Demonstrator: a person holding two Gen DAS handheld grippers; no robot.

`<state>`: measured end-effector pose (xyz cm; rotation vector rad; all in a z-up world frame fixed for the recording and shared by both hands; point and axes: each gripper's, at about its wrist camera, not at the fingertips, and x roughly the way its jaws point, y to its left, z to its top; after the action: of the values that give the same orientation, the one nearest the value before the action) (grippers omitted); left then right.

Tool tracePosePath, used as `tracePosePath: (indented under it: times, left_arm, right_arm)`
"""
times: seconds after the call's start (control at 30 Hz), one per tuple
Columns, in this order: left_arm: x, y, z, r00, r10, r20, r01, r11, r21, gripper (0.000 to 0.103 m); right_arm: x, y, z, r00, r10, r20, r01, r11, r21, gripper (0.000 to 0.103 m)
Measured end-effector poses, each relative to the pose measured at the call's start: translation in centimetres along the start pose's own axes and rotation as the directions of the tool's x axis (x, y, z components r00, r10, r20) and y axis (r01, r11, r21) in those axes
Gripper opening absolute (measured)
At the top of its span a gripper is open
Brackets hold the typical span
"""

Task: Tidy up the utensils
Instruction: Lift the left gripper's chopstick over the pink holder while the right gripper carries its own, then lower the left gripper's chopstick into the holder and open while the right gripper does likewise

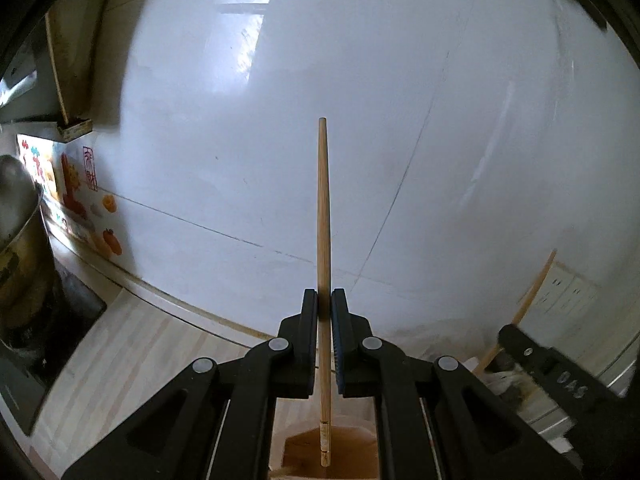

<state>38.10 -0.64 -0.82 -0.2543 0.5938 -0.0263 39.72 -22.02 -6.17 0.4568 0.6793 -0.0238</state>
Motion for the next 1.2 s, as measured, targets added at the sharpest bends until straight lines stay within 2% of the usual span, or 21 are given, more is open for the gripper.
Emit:
tracePosePath:
  times: [0.37, 0.7, 0.8, 0.9, 0.93, 0.97, 1.03, 1.1, 1.13, 1.2]
  left_arm:
    - [2.1, -0.3, -2.7, 0.997, 0.02, -0.072, -0.013, 0.995, 0.1, 0.004]
    - [0.8, -0.4, -3.7, 0.991, 0.025, -0.128, -0.001, 0.984, 0.18, 0.007]
    - [-0.7, -0.7, -3.5, 0.986, 0.03, -0.164, 0.004, 0.979, 0.202, 0.01]
    - [-3.0, -0.4, -2.9, 0.986, 0.017, -0.165, 0.016, 0.981, 0.193, 0.024]
    - [-3.7, -0.2, -2.8, 0.986, 0.025, -0.163, 0.007, 0.982, 0.191, 0.042]
    - [-4.3, 0.1, -2.6, 0.987, 0.034, -0.159, -0.004, 0.983, 0.185, 0.064]
    - [-5.8, 1.0, -2.4, 0.988, 0.042, -0.146, -0.019, 0.988, 0.155, 0.081]
    - [-6.8, 2.0, -2.3, 0.986, 0.053, -0.156, -0.031, 0.99, 0.137, 0.081]
    - [-7.2, 2.5, -2.5, 0.982, 0.068, -0.174, -0.046, 0.99, 0.13, 0.084]
    - [-7.9, 3.2, -3.0, 0.978, 0.077, -0.194, -0.053, 0.991, 0.125, 0.099]
  right_arm:
    - [1.0, 0.5, -2.3, 0.999, 0.025, -0.026, -0.026, 0.999, -0.033, 0.007]
    - [0.5, -0.5, -3.8, 0.996, 0.041, -0.076, -0.046, 0.997, -0.06, 0.007]
    - [0.6, -0.4, -3.8, 0.989, 0.072, -0.129, -0.083, 0.994, -0.076, 0.008]
    - [0.4, -0.4, -3.7, 0.979, 0.094, -0.181, -0.11, 0.991, -0.079, 0.009]
    - [0.1, -0.4, -3.6, 0.978, 0.099, -0.185, -0.115, 0.99, -0.077, 0.015]
    - [-0.3, -0.5, -3.5, 0.978, 0.103, -0.184, -0.118, 0.99, -0.077, 0.018]
    - [-1.4, -0.7, -3.2, 0.979, 0.108, -0.172, -0.122, 0.99, -0.072, 0.035]
    - [-2.5, -1.0, -3.1, 0.979, 0.116, -0.166, -0.128, 0.99, -0.066, 0.042]
    - [-3.0, -1.1, -3.1, 0.98, 0.112, -0.164, -0.124, 0.99, -0.065, 0.044]
    - [-4.1, -1.7, -3.1, 0.981, 0.104, -0.162, -0.115, 0.992, -0.058, 0.049]
